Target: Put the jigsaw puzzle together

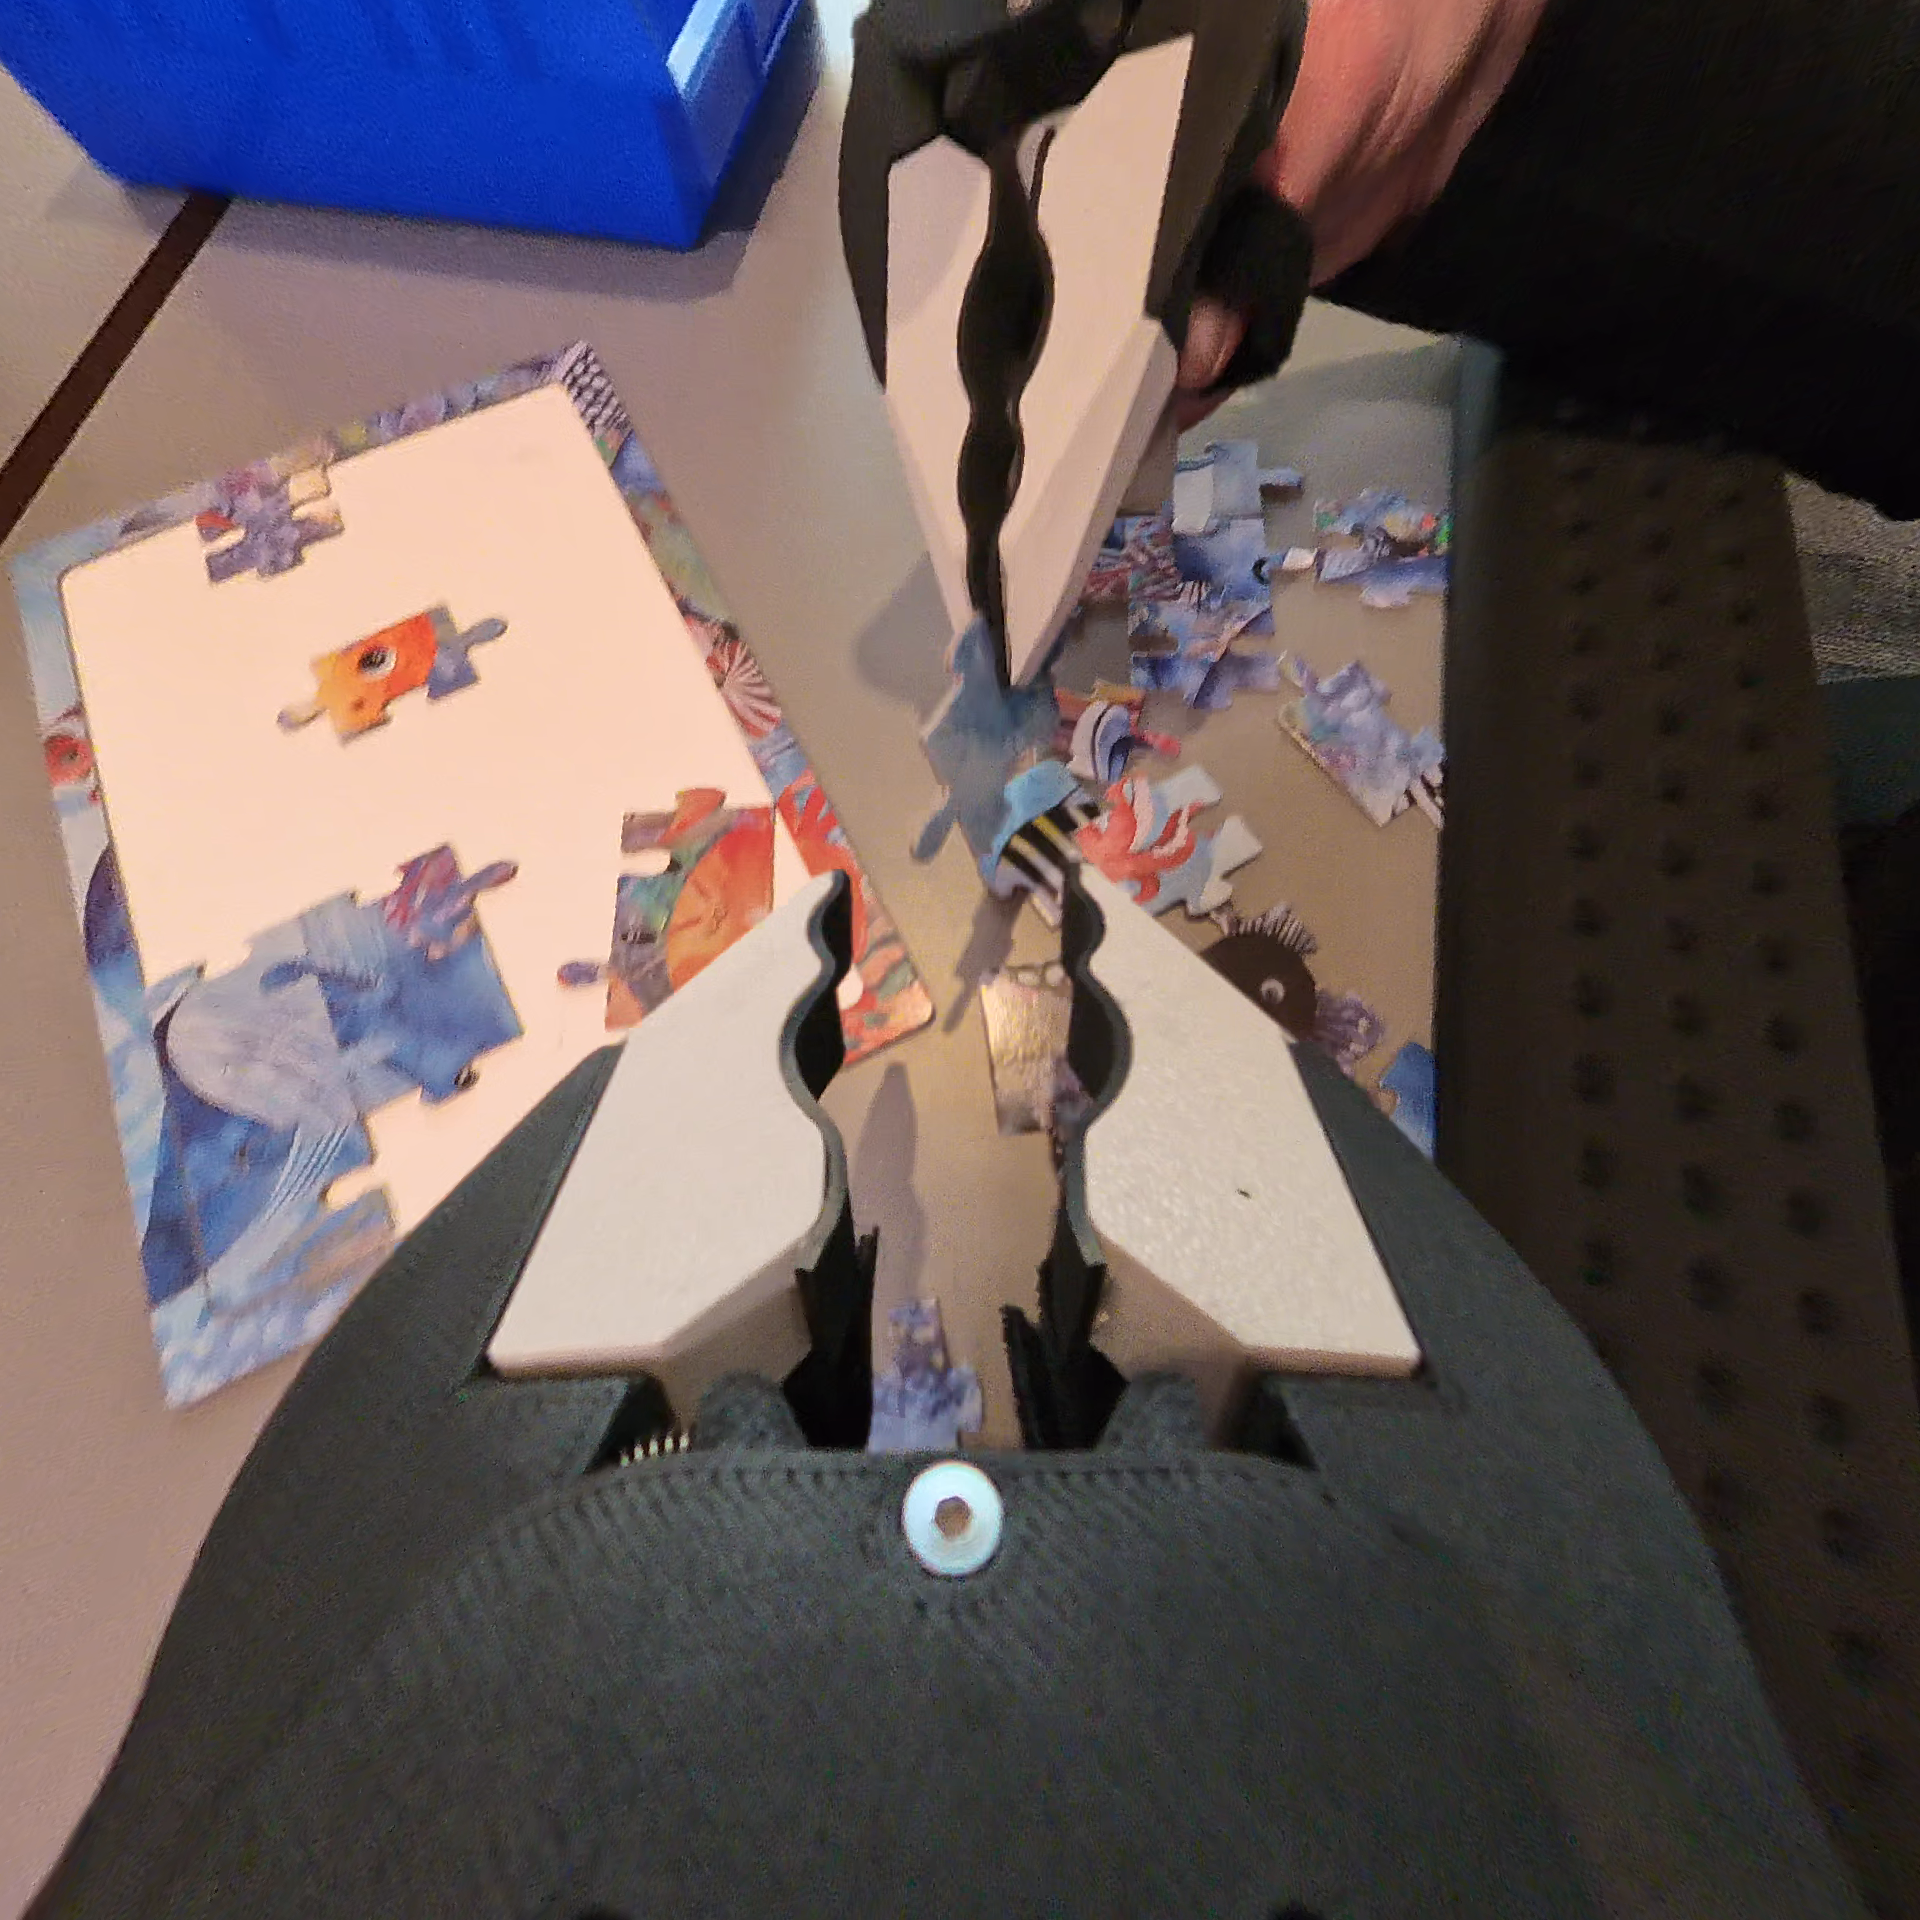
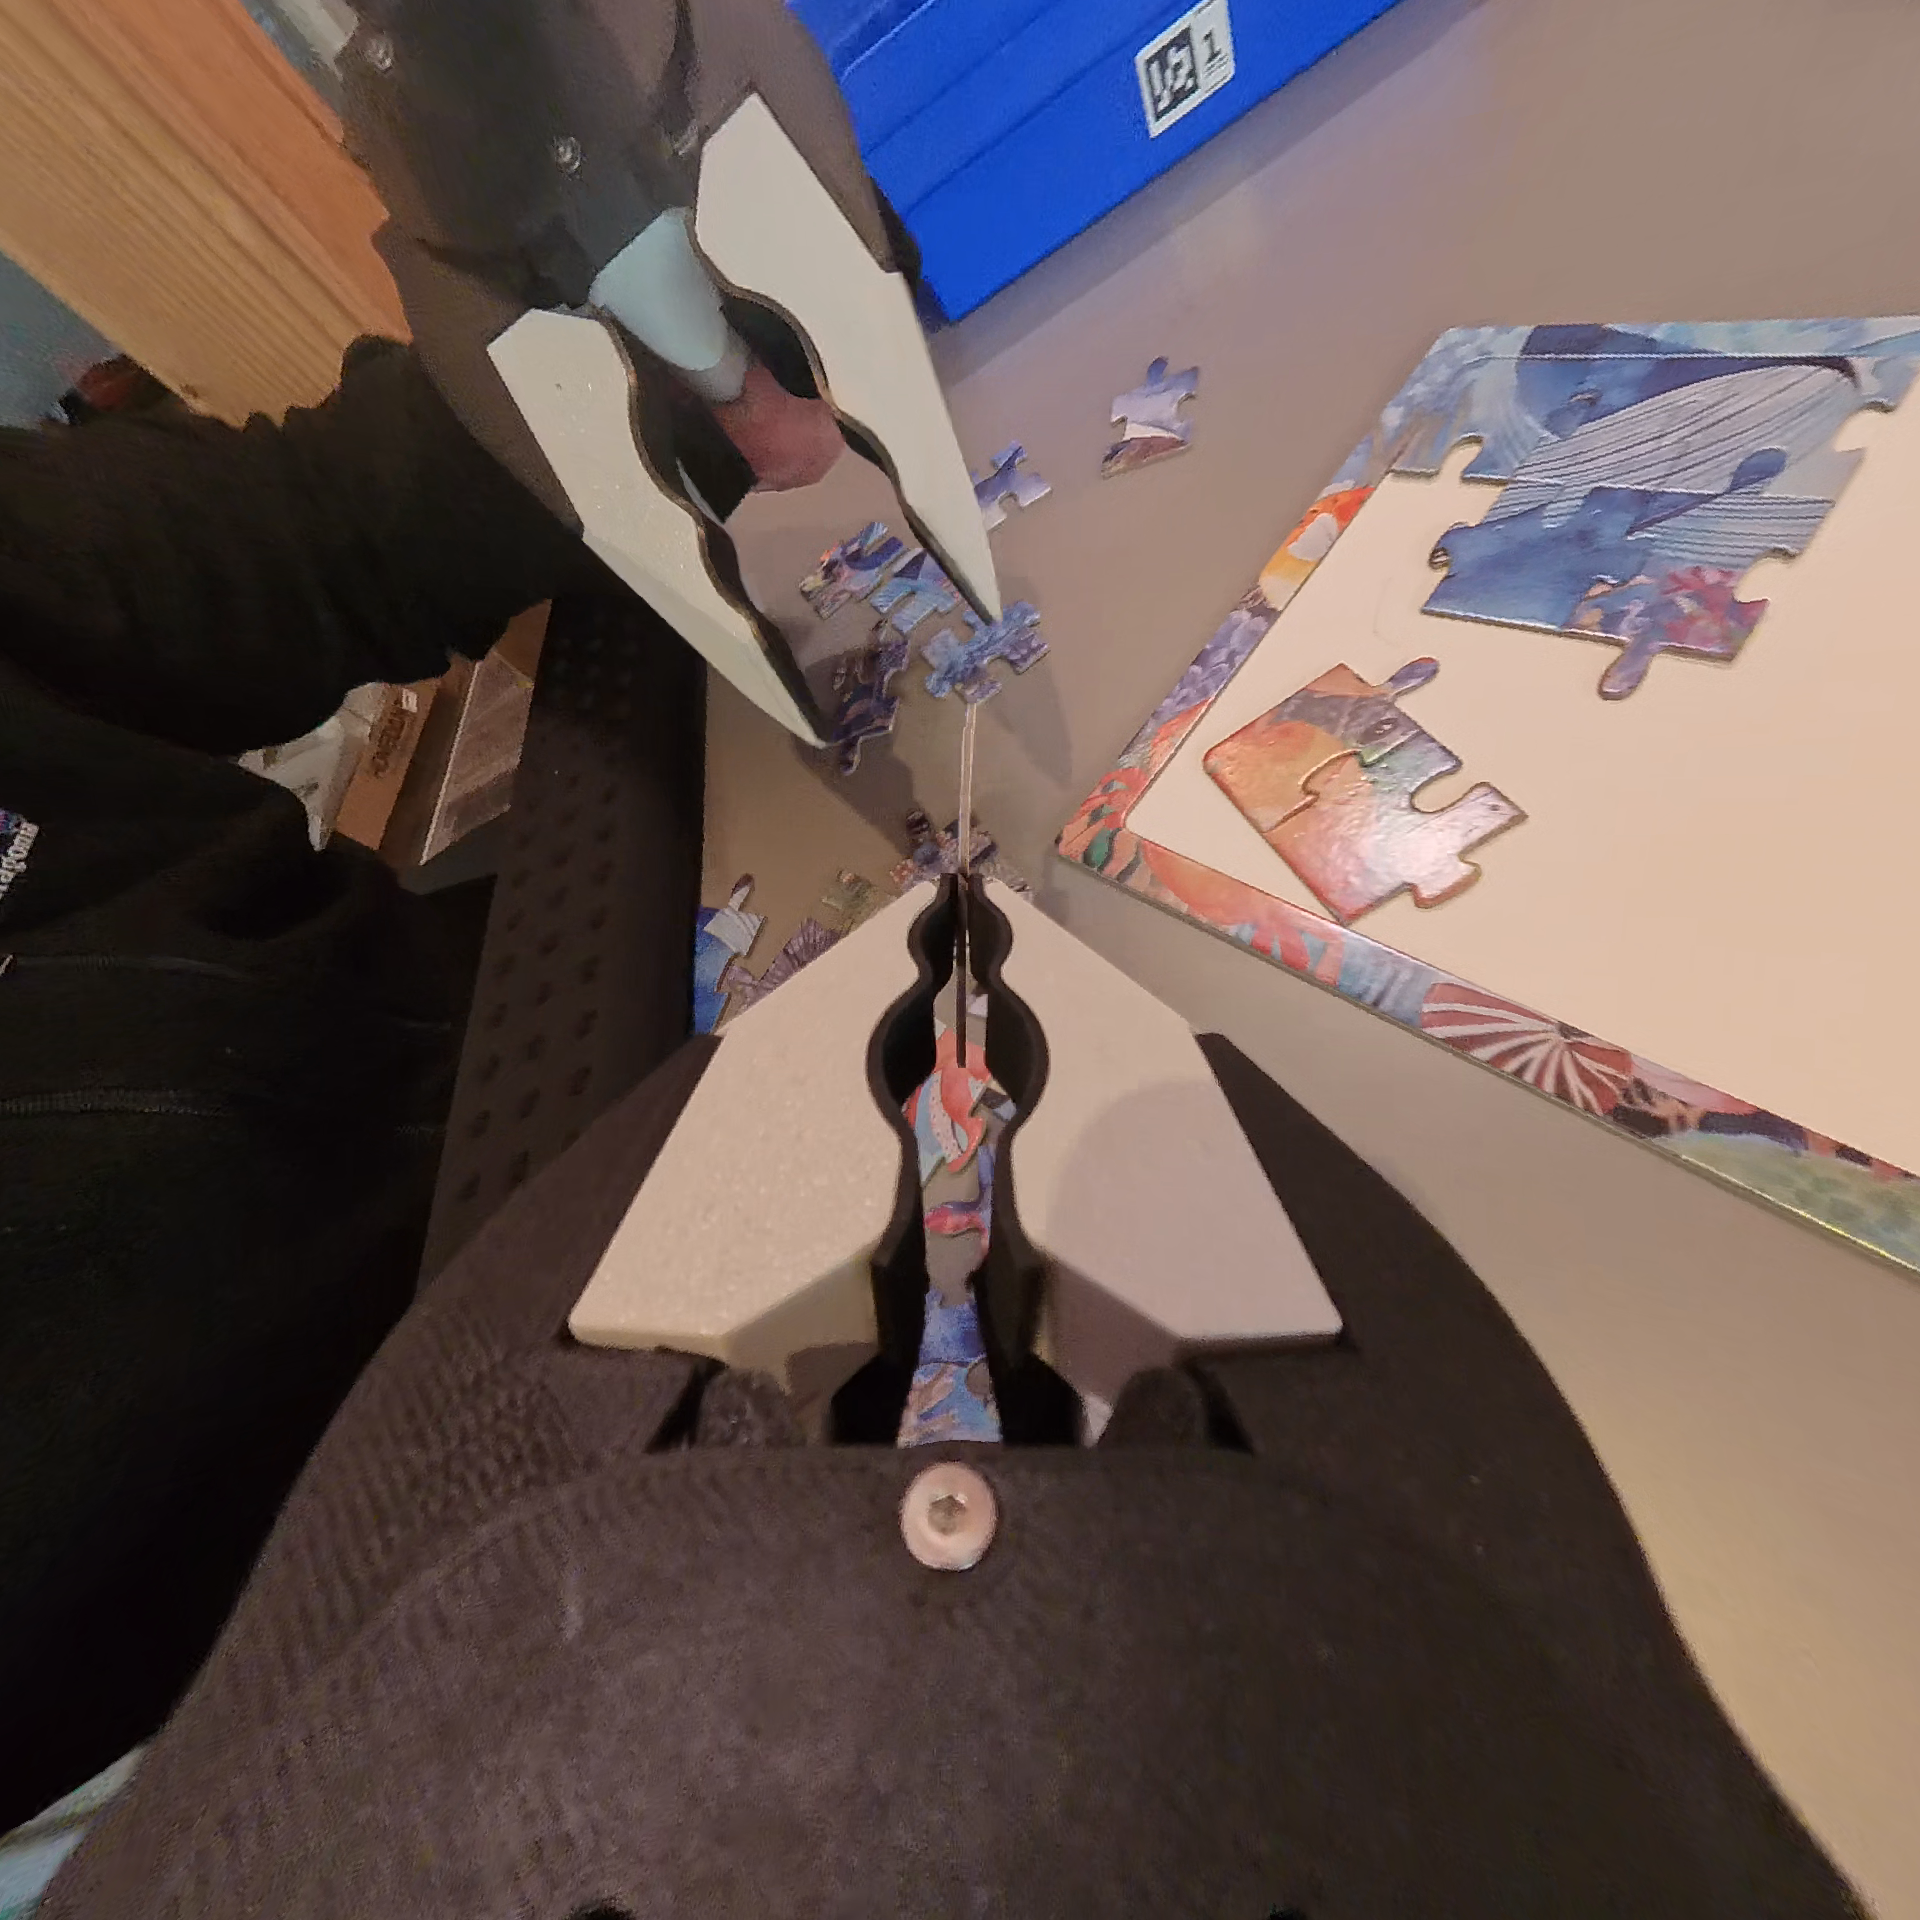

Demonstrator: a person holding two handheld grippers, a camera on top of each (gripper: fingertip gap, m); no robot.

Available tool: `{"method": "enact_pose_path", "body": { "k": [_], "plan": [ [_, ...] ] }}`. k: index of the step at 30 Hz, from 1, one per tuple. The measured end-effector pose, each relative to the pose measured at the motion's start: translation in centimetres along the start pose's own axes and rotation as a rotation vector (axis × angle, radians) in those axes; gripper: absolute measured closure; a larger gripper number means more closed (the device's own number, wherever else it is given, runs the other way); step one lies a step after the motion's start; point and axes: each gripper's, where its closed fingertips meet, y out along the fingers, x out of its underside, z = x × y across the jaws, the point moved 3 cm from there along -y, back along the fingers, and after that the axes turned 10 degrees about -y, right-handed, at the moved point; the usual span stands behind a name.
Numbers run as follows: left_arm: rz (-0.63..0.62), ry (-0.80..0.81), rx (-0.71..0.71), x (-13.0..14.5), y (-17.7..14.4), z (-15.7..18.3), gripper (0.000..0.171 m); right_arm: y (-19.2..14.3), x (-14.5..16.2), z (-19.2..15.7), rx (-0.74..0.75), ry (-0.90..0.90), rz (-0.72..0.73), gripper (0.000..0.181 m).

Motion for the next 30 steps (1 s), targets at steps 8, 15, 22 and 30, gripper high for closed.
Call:
{"method": "enact_pose_path", "body": {
  "k": [8,15,22,30],
  "plan": [
    [-0.001,-0.009,0.055,-0.9,1.6,0.4,0.150,-1.0,0.1,-0.4,0.036,-0.056,-0.054,0.181],
    [-0.208,0.042,0.061,1.9,3.5,0.8,0.115,-7.8,3.0,3.0,0.318,0.039,-0.157,0.181],
    [-0.318,0.144,0.066,2.9,6.3,1.4,0.125,-9.6,5.0,4.7,0.358,0.130,-0.115,0.181],
    [-0.348,0.122,0.095,3.5,7.6,0.8,0.130,-9.0,4.9,4.8,0.352,0.116,-0.115,0.181]
  ]
}}
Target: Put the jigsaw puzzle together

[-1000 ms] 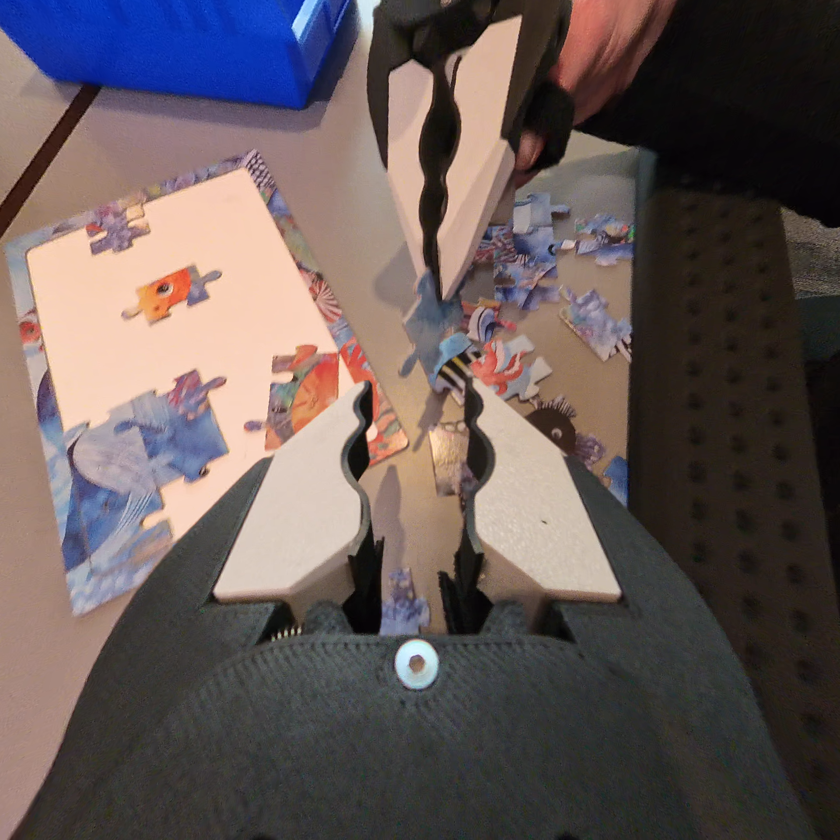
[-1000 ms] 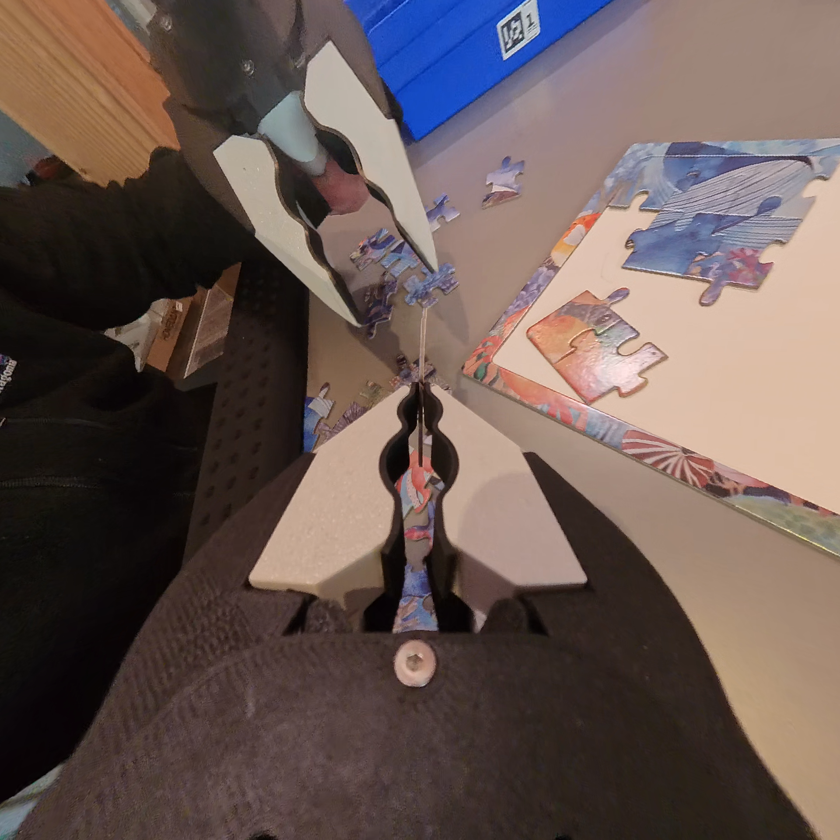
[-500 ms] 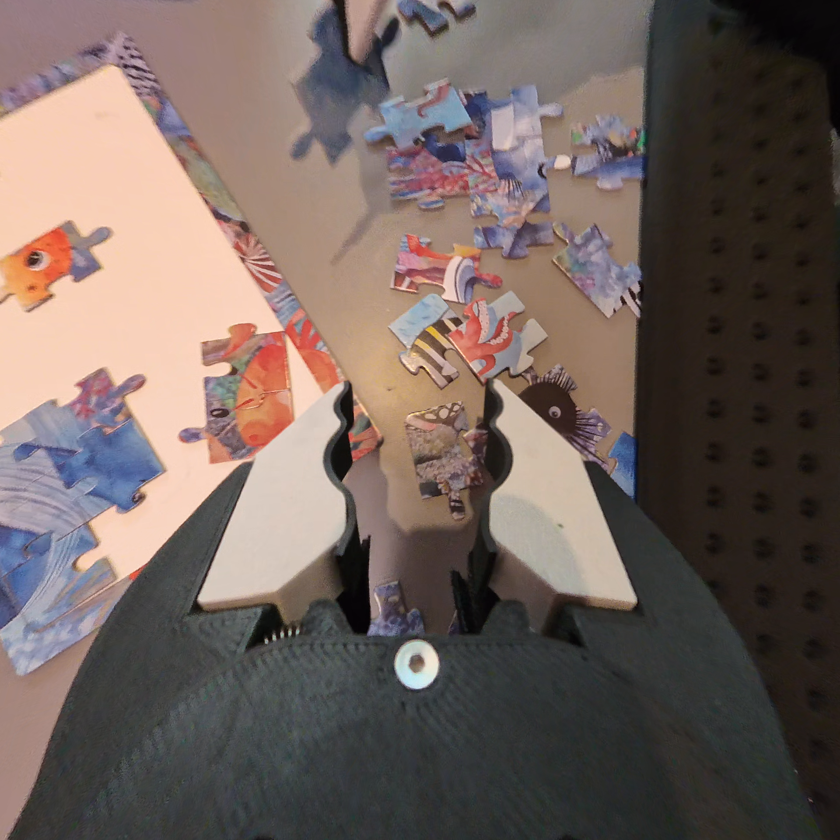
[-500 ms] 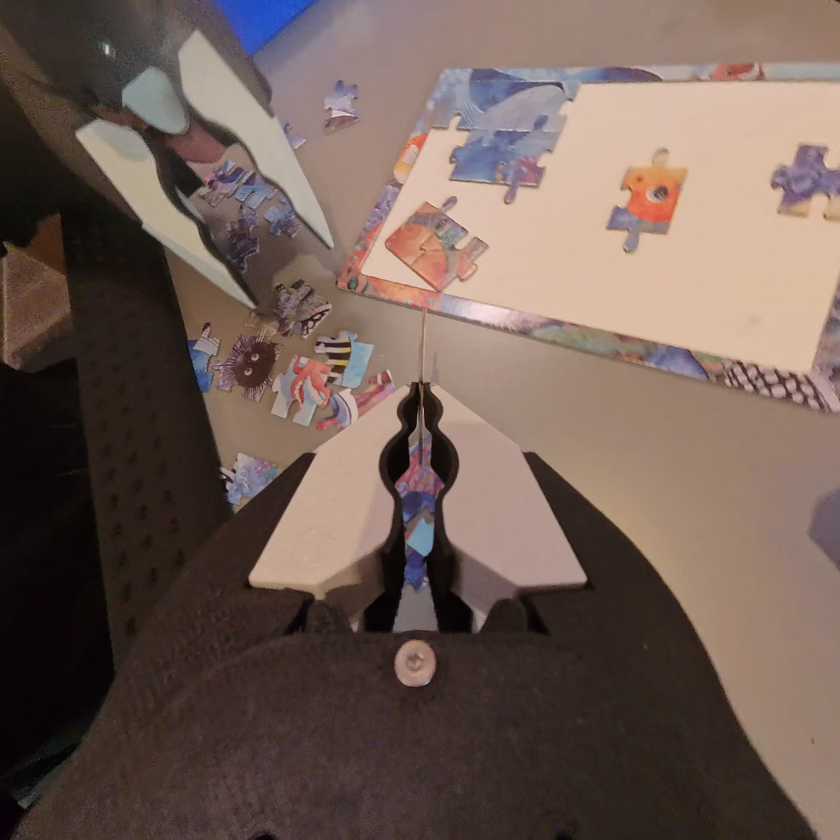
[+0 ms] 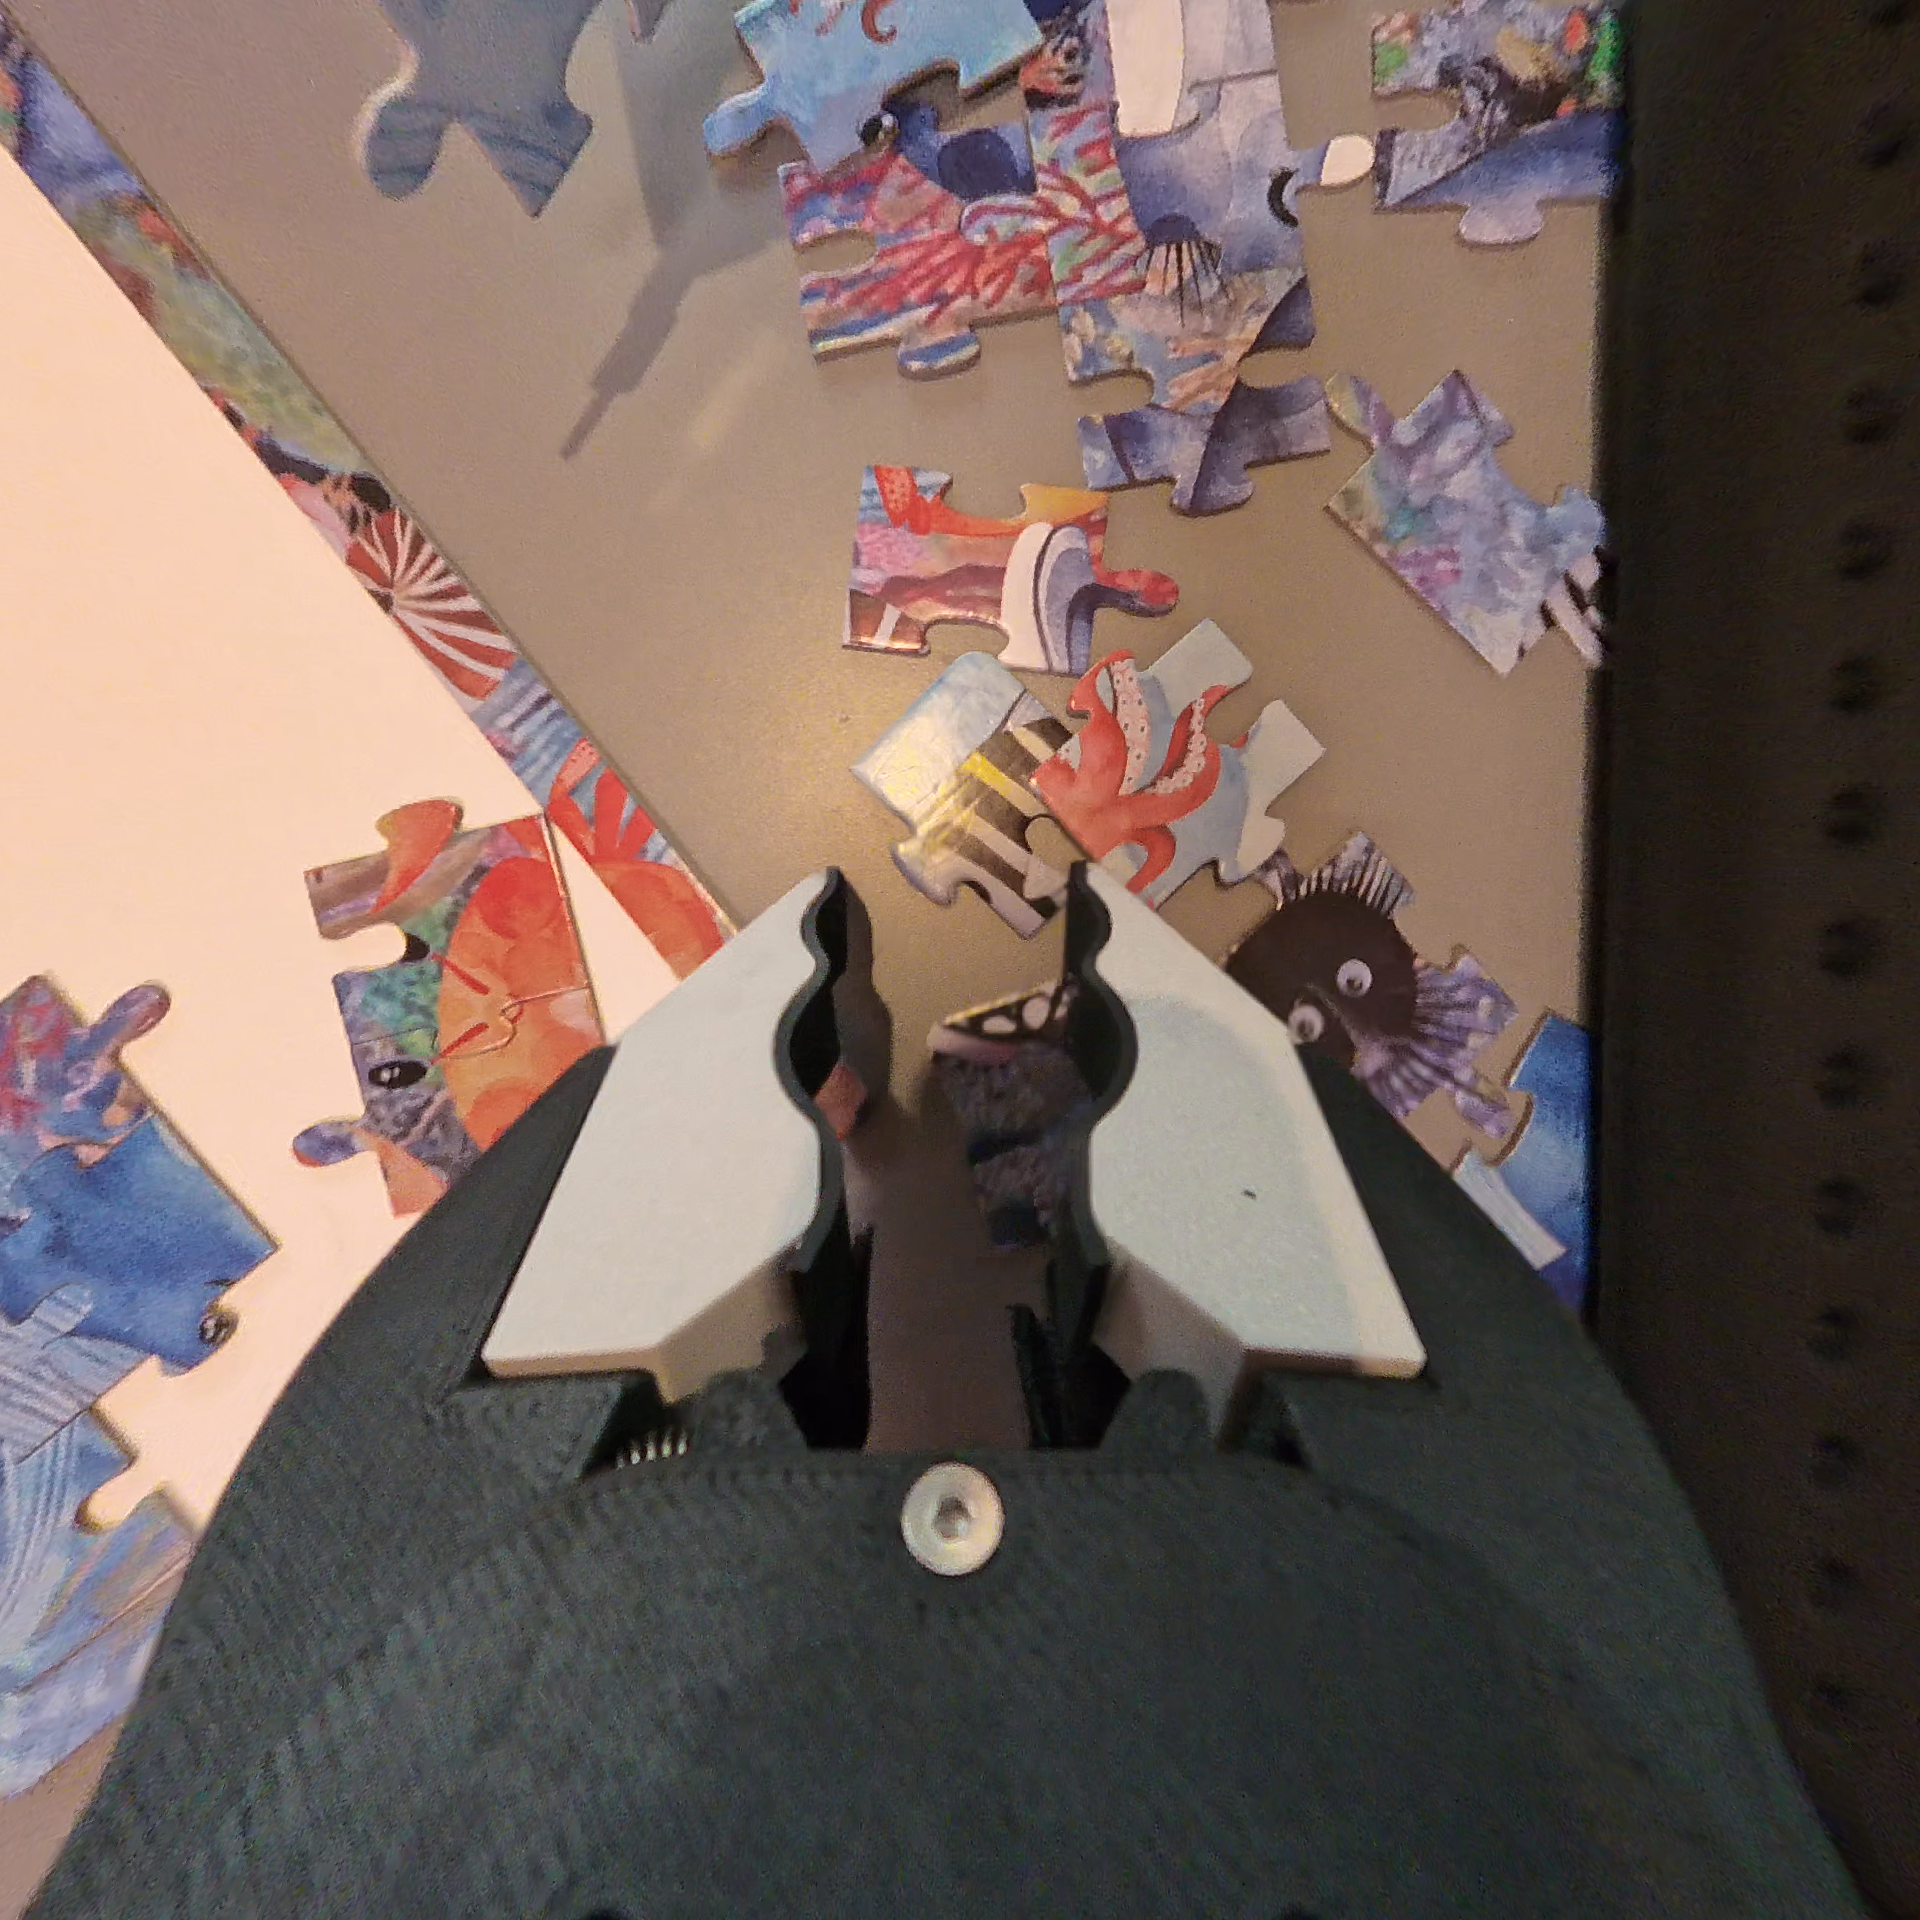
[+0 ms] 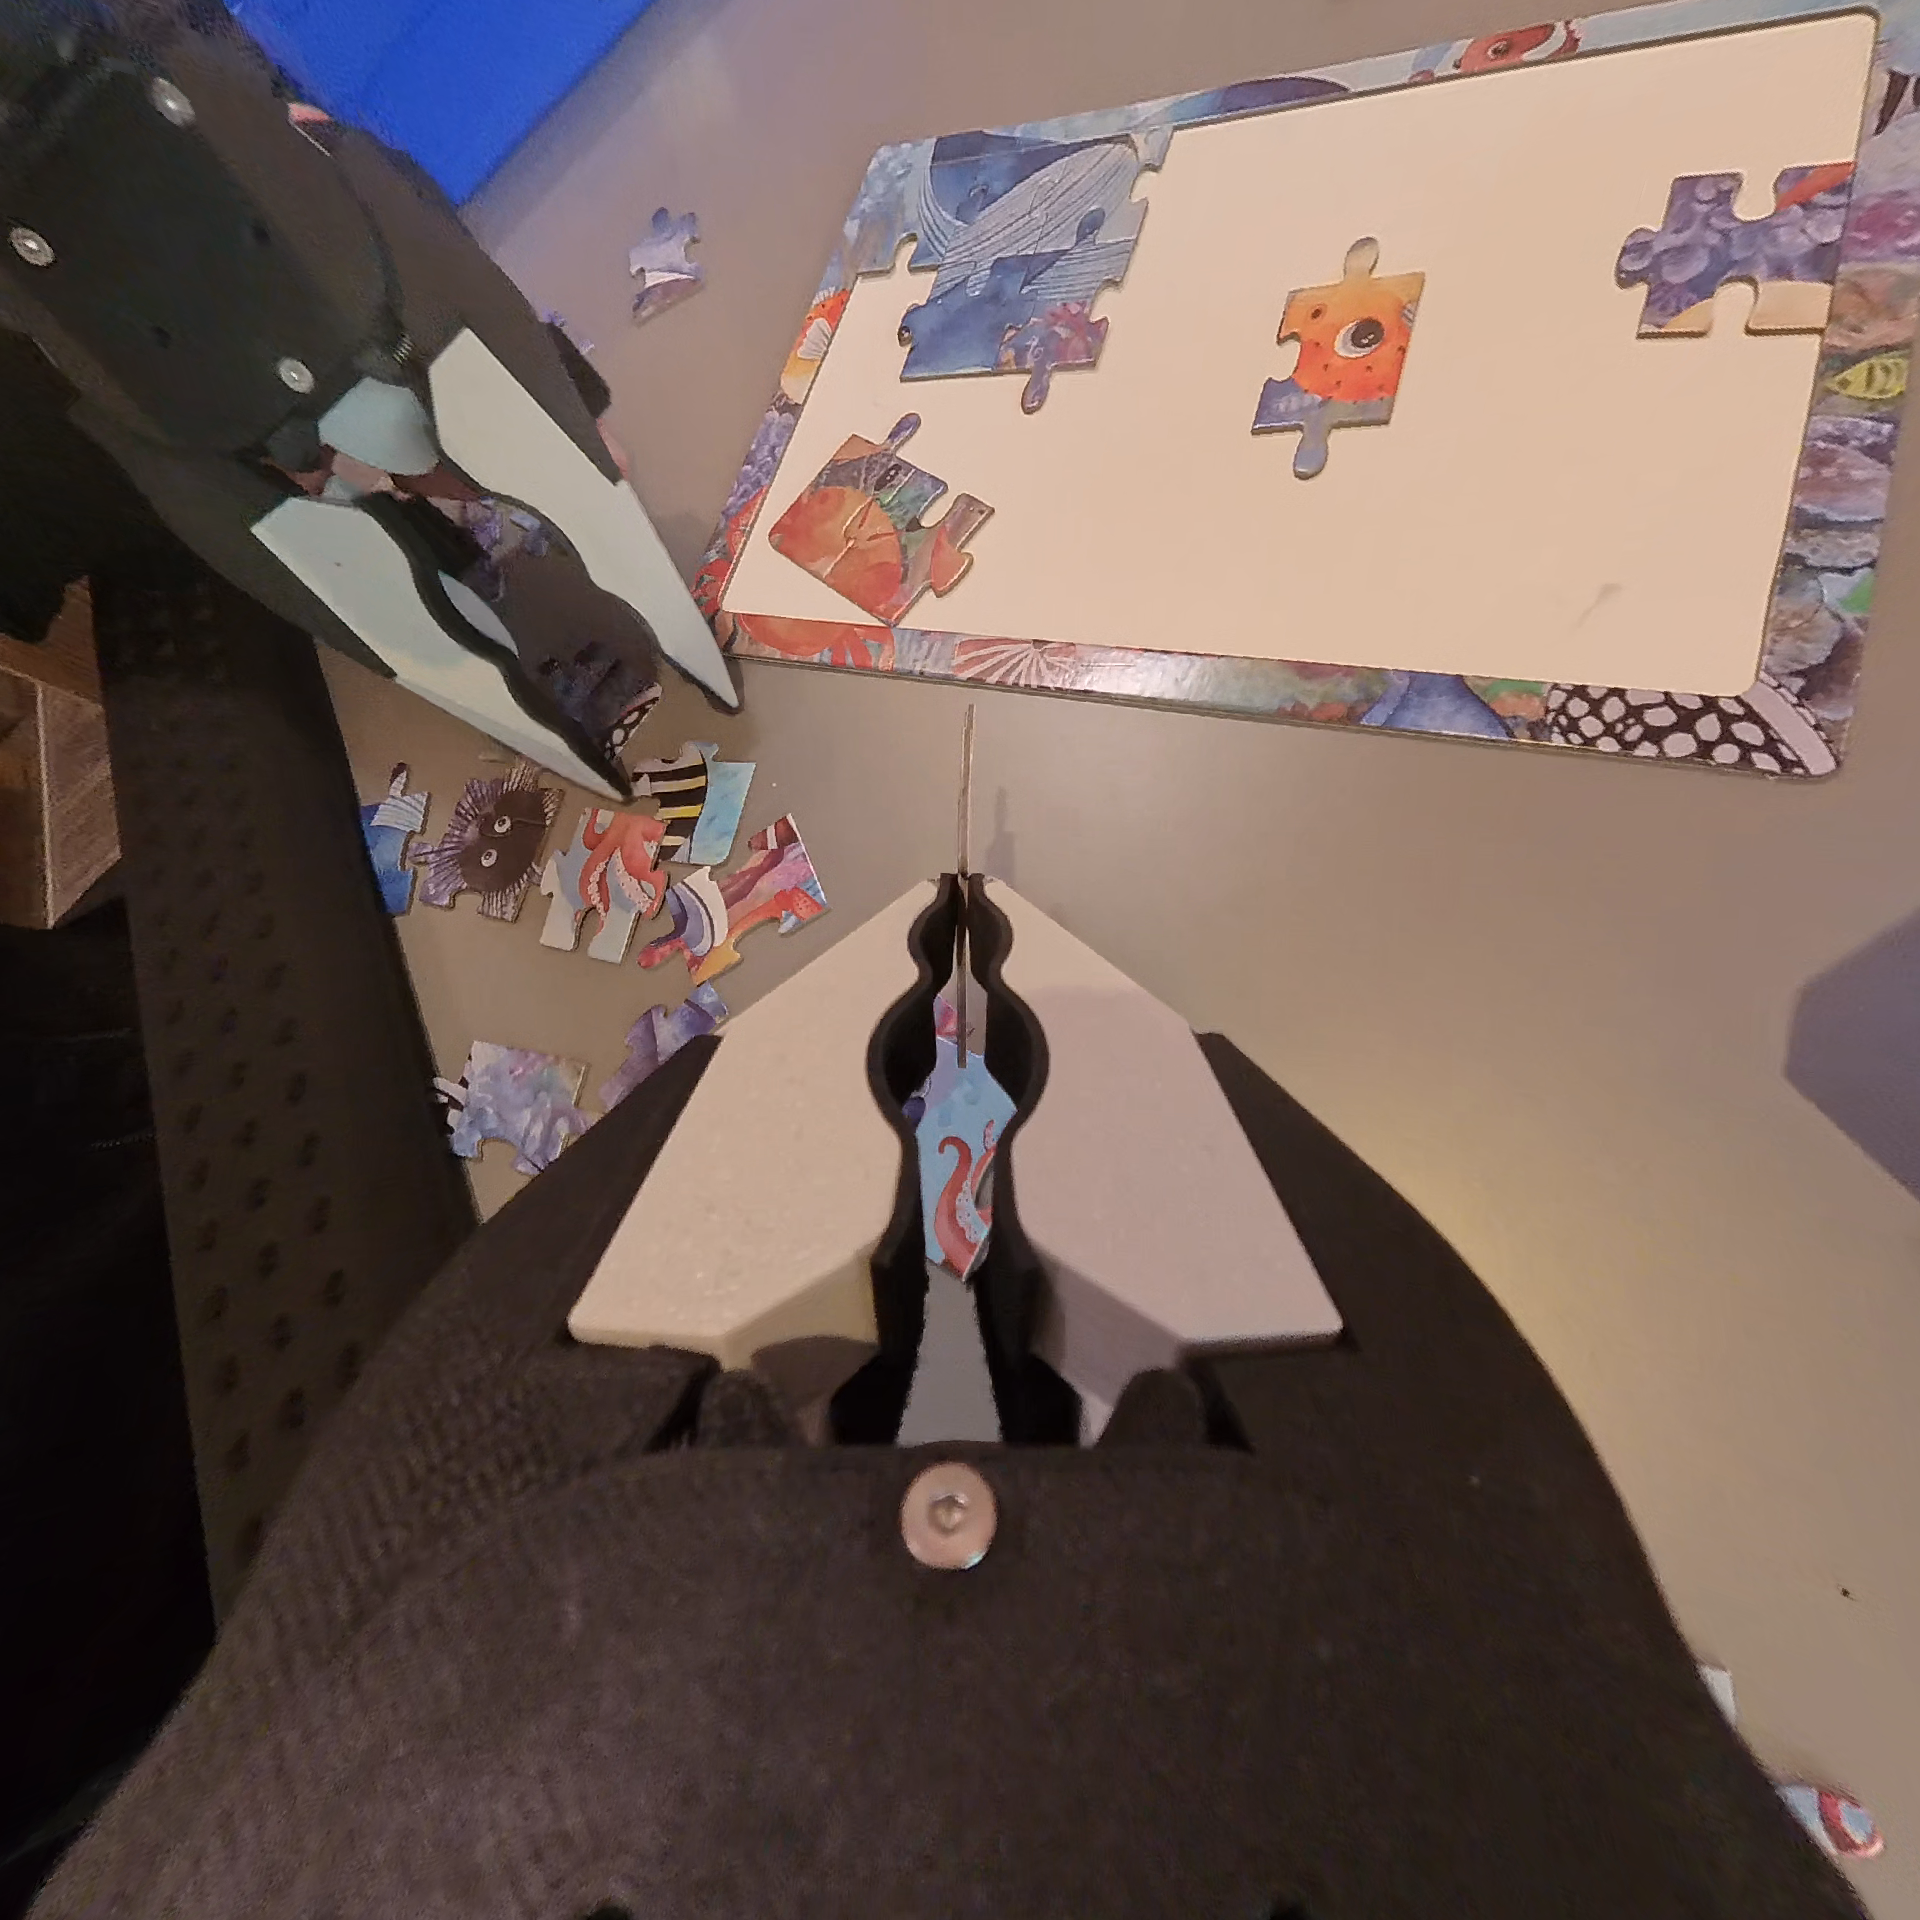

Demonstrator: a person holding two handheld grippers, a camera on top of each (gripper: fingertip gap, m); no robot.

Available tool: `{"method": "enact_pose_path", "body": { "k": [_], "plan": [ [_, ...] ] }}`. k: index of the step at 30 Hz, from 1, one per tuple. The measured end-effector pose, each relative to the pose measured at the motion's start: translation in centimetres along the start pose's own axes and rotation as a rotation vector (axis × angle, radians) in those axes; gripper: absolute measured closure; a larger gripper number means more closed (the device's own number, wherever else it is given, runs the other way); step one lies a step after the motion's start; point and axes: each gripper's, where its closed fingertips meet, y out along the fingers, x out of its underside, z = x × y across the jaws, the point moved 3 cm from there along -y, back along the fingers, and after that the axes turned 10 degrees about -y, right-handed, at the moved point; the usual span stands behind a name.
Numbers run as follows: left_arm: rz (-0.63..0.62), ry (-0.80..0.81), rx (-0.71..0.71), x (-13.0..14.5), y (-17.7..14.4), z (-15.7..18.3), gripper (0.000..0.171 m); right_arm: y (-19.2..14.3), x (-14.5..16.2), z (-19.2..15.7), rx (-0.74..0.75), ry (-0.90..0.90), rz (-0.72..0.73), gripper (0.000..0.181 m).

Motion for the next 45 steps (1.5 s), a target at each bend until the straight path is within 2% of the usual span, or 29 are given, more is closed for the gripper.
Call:
{"method": "enact_pose_path", "body": {
  "k": [3,6,13,14,18,21,22,25,27,29,35,37,41,42,45],
  "plan": [
    [0.040,-0.025,0.012,-0.3,0.2,0.3,0.132,0.3,0.0,-0.4,-0.020,-0.008,-0.004,0.181],
    [0.088,-0.041,-0.019,-0.5,0.4,0.2,0.145,0.7,0.1,-0.6,-0.031,-0.016,-0.016,0.181],
    [0.166,-0.057,-0.050,-0.2,0.2,0.3,0.149,0.9,0.1,-0.7,-0.041,-0.014,-0.019,0.181],
    [0.179,-0.049,-0.056,-0.2,0.0,0.2,0.171,0.9,0.2,-0.8,-0.047,-0.013,-0.022,0.181],
    [0.195,-0.033,-0.102,0.1,-1.0,-0.3,0.171,1.4,0.6,-1.1,-0.068,-0.010,-0.048,0.181],
    [0.199,-0.039,-0.093,0.3,-1.2,-0.6,0.171,1.5,0.2,-0.7,-0.035,-0.018,-0.035,0.171],
    [0.198,-0.033,-0.076,0.3,-1.2,-0.5,0.169,1.4,0.1,-0.5,-0.023,-0.018,-0.026,0.167],
    [0.156,0.000,-0.016,0.2,-0.6,0.1,0.132,1.2,-0.6,-0.2,0.011,-0.048,0.005,0.161],
    [0.129,0.047,0.011,0.0,0.0,0.6,0.121,1.1,-0.9,-0.3,0.012,-0.058,0.025,0.162],
    [0.120,0.061,0.040,-0.4,0.4,0.9,0.120,1.3,-1.1,-0.4,0.017,-0.074,0.030,0.164],
    [0.143,0.048,0.104,-1.1,0.9,1.4,0.152,1.9,-1.1,-0.2,0.031,-0.088,0.022,0.168],
    [0.161,0.048,0.079,-1.1,0.9,1.1,0.171,1.9,-1.2,-0.1,0.037,-0.090,0.026,0.169],
    [0.153,0.044,0.037,-0.7,0.5,0.7,0.171,1.4,-1.6,0.0,0.057,-0.103,0.050,0.171],
    [0.150,0.043,0.035,-0.6,0.1,0.6,0.169,1.3,-1.7,0.0,0.062,-0.106,0.059,0.172],
    [0.124,0.008,0.076,0.3,-1.7,0.6,0.128,1.0,-2.1,-0.1,0.067,-0.113,0.079,0.172]
  ]
}}
